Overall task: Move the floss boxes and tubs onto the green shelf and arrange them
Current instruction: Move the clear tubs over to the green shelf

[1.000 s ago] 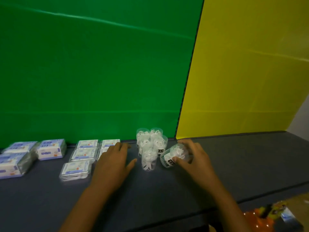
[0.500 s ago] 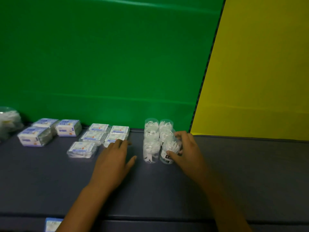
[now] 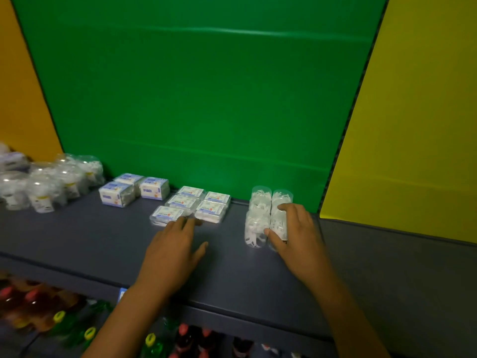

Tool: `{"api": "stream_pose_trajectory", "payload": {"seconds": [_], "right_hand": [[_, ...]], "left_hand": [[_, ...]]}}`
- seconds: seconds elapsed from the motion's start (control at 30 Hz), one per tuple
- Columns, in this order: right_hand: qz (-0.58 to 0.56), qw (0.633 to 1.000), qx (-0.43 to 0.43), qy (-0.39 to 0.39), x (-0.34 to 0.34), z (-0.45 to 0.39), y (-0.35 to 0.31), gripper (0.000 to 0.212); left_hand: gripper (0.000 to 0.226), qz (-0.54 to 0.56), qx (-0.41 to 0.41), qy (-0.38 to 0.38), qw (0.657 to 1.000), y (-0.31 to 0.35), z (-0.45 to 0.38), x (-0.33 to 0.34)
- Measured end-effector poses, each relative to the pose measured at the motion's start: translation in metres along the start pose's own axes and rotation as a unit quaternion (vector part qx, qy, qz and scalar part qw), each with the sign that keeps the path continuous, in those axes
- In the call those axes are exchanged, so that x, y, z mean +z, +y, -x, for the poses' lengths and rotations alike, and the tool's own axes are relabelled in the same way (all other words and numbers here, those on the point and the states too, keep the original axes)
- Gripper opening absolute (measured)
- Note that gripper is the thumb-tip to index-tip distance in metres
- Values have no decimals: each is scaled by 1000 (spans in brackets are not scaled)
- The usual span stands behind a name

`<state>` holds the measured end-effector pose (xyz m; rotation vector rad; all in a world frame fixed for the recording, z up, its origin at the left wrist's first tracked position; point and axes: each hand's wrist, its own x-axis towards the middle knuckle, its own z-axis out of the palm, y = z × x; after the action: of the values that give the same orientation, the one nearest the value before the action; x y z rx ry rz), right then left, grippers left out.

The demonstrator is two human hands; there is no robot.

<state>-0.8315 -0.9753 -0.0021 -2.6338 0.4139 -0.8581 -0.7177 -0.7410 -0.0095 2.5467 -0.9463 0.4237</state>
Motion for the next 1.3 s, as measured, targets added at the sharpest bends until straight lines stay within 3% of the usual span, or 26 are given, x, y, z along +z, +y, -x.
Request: {"api": "stream_pose_trajectory", "payload": {"seconds": [0.23, 0.67, 0.87, 1.3], "right_hand": [[81, 992, -70, -63, 2, 6, -73, 63], [28, 978, -174, -113, 75, 58, -289, 77], [-22, 962, -231, -146, 109, 72, -389, 76], [-54, 940, -310, -132, 201, 11, -506, 71]], "left_hand": [[48, -48, -13, 37, 998, -45, 30, -49], [68, -121, -123, 80, 982, -203, 191, -180], [66, -147, -205, 100, 963, -271, 255, -236], [63, -192, -294, 116, 929, -382, 266, -267]]}}
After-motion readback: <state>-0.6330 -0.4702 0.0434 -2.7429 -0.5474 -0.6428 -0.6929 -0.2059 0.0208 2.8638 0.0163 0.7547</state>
